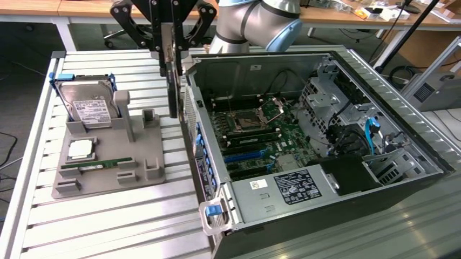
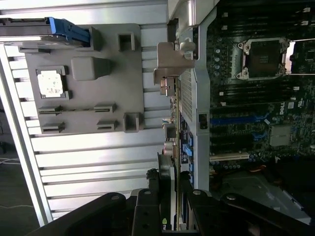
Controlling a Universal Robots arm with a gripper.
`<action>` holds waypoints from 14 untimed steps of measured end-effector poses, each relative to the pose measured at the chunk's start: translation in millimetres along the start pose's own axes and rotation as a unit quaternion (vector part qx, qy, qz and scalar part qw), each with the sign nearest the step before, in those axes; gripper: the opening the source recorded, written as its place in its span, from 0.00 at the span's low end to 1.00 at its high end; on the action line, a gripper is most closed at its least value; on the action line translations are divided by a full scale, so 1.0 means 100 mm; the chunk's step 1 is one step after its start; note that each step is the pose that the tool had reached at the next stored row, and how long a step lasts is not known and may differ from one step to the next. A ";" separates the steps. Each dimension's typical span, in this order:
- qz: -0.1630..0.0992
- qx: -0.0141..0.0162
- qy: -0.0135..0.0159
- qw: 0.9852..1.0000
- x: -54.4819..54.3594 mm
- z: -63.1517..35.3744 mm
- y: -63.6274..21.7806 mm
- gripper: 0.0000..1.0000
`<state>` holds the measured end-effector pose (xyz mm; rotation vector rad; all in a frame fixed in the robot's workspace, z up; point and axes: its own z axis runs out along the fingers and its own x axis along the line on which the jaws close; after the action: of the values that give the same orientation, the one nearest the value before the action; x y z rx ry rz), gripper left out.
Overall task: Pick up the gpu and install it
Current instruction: 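Pick up the gpu and move the gpu toward the slot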
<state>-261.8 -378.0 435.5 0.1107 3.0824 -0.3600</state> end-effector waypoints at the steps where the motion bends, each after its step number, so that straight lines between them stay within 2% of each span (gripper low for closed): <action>1: 0.000 0.000 0.000 1.000 0.00 0.000 0.000 0.27; 14: 0.000 0.007 0.000 1.000 -0.02 0.002 0.002 0.27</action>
<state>-259.7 -378.0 435.3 0.1103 3.0795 -0.3803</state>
